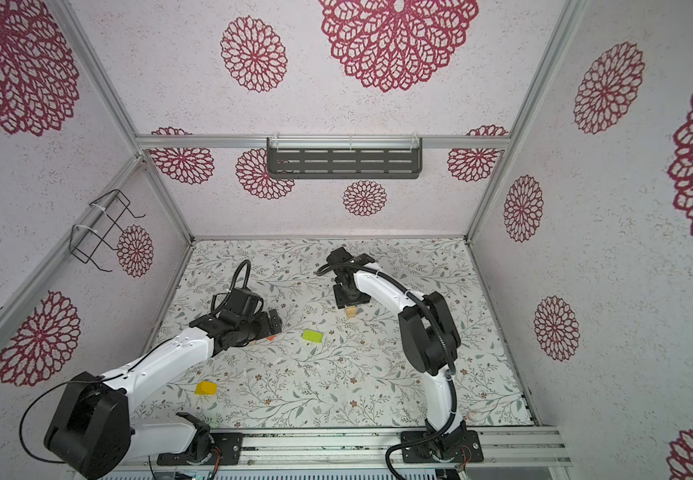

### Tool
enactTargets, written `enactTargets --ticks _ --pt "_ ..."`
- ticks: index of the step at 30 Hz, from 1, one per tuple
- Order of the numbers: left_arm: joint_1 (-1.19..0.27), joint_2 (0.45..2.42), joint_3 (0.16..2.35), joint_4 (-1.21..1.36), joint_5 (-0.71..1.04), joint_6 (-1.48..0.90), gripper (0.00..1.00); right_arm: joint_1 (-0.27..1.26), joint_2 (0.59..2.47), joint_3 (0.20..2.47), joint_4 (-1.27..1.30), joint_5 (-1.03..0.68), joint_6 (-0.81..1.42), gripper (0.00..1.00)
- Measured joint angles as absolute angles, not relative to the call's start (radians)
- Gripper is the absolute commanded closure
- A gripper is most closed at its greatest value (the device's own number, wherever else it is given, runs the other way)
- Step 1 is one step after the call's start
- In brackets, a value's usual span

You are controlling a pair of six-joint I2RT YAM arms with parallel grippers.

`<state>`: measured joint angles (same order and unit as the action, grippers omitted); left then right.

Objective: Build the wood block tower
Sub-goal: 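Move the right gripper over the light blue block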

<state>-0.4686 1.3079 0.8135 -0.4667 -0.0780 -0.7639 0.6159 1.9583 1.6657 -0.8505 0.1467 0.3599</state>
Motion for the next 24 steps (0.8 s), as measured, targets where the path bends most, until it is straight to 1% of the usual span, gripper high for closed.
enactTargets --ticks 3,7,10,13,18,24 --pt "-0.518 1.283 0.866 -0.503 -0.109 -0.767 0.03 0.611 1.815 1.564 -0.834 0.154 0.361 0.51" --pt "-0.594 1.262 0.920 -0.543 -0.158 -0.781 0.03 0.579 1.600 1.370 -0.801 0.155 0.368 0.55" --pt "-0.643 1.261 0.933 -0.566 -0.195 -0.794 0.03 0.512 1.456 1.180 -0.750 0.148 0.379 0.55" --pt "-0.677 1.266 0.939 -0.587 -0.219 -0.806 0.03 0.434 1.349 0.990 -0.711 0.142 0.400 0.55" --pt "-0.718 1.310 0.976 -0.613 -0.252 -0.826 0.03 0.369 1.271 0.783 -0.652 0.142 0.434 0.55" --pt "-0.748 1.363 0.989 -0.614 -0.267 -0.846 0.03 0.326 1.259 0.694 -0.566 0.144 0.447 0.55"
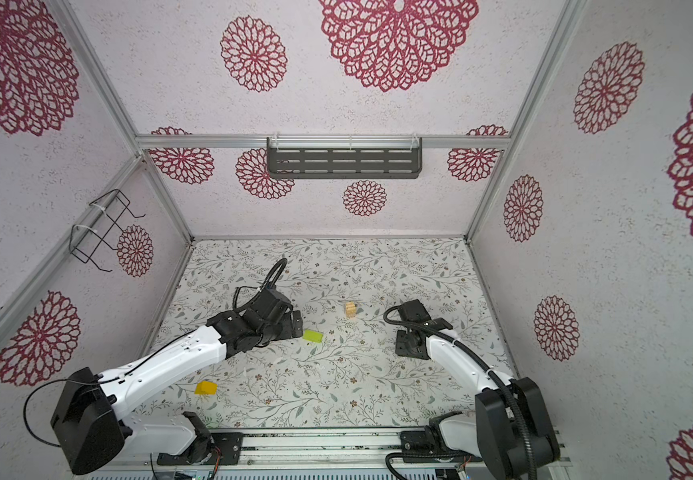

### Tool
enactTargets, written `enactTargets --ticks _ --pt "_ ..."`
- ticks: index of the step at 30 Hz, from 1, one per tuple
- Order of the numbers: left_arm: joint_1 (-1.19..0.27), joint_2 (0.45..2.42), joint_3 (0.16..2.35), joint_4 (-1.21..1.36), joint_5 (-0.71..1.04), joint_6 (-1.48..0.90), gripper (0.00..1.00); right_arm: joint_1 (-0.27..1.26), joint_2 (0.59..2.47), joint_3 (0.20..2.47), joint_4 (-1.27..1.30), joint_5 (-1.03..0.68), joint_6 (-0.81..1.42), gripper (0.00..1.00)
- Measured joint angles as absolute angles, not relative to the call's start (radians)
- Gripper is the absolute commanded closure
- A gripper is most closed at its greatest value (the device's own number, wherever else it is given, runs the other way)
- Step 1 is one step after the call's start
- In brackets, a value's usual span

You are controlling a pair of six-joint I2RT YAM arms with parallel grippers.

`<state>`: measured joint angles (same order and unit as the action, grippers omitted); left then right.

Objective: Build the wood block tower
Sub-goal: 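Move the right gripper over the light blue block, then lower the right gripper, close it on the blue block and lift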

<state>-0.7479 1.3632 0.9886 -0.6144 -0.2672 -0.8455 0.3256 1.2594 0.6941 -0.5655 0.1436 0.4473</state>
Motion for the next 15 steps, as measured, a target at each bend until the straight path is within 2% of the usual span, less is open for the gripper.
enactTargets --ticks 15 --pt "-0.748 1.404 0.987 -0.604 -0.280 -0.848 0.03 0.279 1.370 0.696 -0.436 0.114 0.441 0.60"
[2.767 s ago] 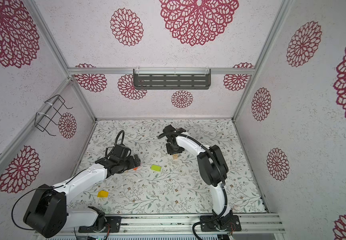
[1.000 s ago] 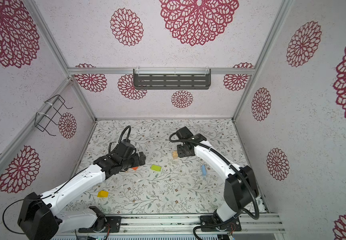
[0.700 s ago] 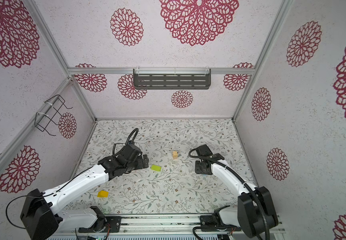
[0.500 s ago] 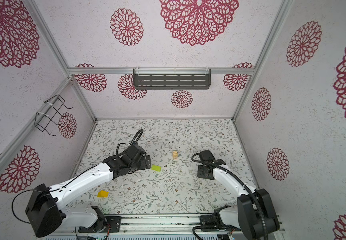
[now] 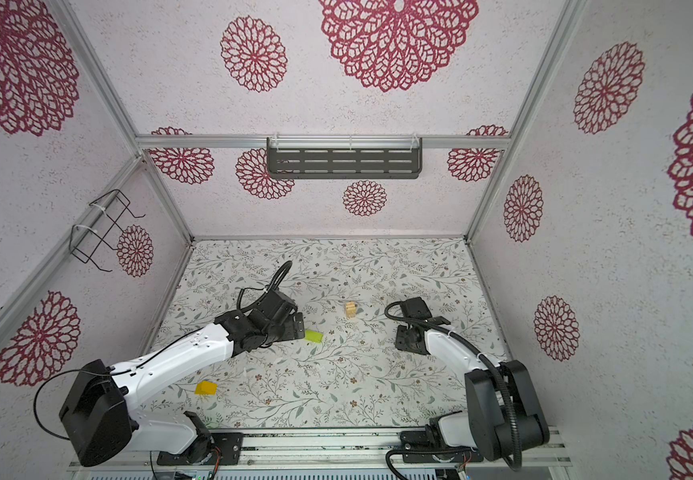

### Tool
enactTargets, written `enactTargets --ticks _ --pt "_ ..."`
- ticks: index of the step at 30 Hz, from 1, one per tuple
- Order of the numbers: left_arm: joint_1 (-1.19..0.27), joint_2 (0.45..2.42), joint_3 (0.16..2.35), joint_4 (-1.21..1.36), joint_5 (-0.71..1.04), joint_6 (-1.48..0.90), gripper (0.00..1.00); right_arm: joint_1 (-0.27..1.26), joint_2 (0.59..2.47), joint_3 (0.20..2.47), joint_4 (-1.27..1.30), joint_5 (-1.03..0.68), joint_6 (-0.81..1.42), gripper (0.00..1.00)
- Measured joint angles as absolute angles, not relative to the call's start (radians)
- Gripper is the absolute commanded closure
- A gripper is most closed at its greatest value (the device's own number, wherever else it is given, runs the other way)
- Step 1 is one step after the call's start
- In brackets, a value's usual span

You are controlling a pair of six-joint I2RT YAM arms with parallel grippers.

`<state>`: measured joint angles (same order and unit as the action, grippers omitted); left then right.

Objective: Build the wood block tower
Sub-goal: 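Lower the right gripper, close it on the blue block and lift, then carry the blue block toward the cube stack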

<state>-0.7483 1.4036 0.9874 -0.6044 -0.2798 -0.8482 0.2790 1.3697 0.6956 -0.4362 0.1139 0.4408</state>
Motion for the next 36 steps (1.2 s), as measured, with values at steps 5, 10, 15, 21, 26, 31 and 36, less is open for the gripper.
enactTargets --ticks 5,10,15,21,26,31,36 --pt "-0.748 1.423 0.988 -0.597 -0.287 -0.839 0.03 0.269 1.420 0.714 -0.417 0.099 0.434 0.70" --pt "-0.743 1.465 0.989 -0.596 -0.295 -0.826 0.03 0.263 1.454 0.740 -0.409 0.091 0.431 0.78" --pt "-0.727 1.478 0.989 -0.588 -0.290 -0.812 0.03 0.262 1.481 0.770 -0.405 0.073 0.426 0.82" --pt "-0.699 1.478 0.989 -0.580 -0.276 -0.802 0.03 0.262 1.509 0.813 -0.405 0.023 0.419 0.85" --pt "-0.690 1.478 0.989 -0.581 -0.274 -0.796 0.03 0.263 1.520 0.868 -0.398 -0.036 0.418 0.85" --pt "-0.680 1.473 0.989 -0.582 -0.273 -0.793 0.03 0.281 1.561 0.937 -0.403 -0.054 0.402 0.84" --pt "-0.671 1.459 0.988 -0.582 -0.273 -0.793 0.03 0.296 1.595 0.955 -0.391 -0.117 0.390 0.84"
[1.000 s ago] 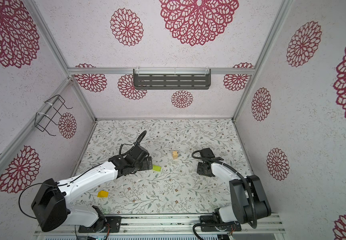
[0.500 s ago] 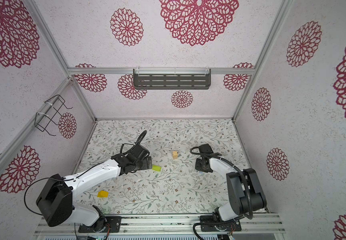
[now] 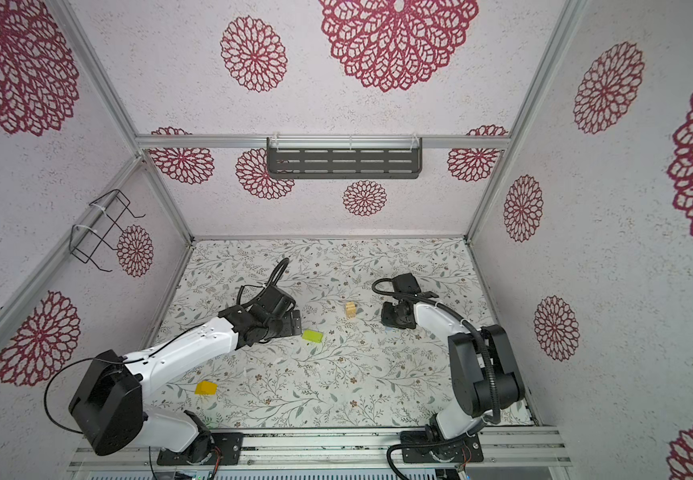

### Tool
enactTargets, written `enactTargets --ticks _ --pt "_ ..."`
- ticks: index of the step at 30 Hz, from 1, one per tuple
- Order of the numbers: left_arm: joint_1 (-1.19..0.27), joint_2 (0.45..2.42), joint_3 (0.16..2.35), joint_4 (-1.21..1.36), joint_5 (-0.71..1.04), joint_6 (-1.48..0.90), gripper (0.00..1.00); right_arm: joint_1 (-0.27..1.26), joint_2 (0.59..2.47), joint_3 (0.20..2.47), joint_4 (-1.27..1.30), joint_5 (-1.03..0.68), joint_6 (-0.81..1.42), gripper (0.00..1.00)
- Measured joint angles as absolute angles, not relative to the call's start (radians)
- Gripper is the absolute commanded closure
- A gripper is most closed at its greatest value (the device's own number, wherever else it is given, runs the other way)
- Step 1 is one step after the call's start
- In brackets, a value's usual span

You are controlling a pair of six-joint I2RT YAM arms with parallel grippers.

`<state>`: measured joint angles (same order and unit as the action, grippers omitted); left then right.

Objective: Build the wood block tower
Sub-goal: 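Carry the blue block toward the cube stack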

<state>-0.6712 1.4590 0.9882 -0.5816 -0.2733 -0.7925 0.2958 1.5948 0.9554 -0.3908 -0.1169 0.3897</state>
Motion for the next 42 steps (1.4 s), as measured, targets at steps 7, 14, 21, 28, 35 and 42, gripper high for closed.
enactTargets --ticks 7,14,21,28,35,42 --pt "-0.669 1.456 0.980 -0.582 -0.271 -0.793 0.03 0.316 1.686 0.963 -0.363 -0.241 0.384 0.82" --pt "-0.667 1.448 0.972 -0.581 -0.271 -0.793 0.03 0.325 1.699 0.963 -0.357 -0.265 0.372 0.64" --pt "-0.666 1.448 0.972 -0.582 -0.268 -0.793 0.03 0.325 1.700 0.963 -0.368 -0.229 0.366 0.59" --pt "-0.666 1.437 0.962 -0.582 -0.267 -0.794 0.03 0.325 1.699 0.964 -0.397 -0.175 0.364 0.59" --pt "-0.665 1.422 0.950 -0.581 -0.266 -0.796 0.03 0.325 1.681 0.986 -0.447 -0.126 0.355 0.52" --pt "-0.665 1.409 0.941 -0.579 -0.267 -0.797 0.03 0.326 1.656 1.045 -0.512 -0.046 0.332 0.49"
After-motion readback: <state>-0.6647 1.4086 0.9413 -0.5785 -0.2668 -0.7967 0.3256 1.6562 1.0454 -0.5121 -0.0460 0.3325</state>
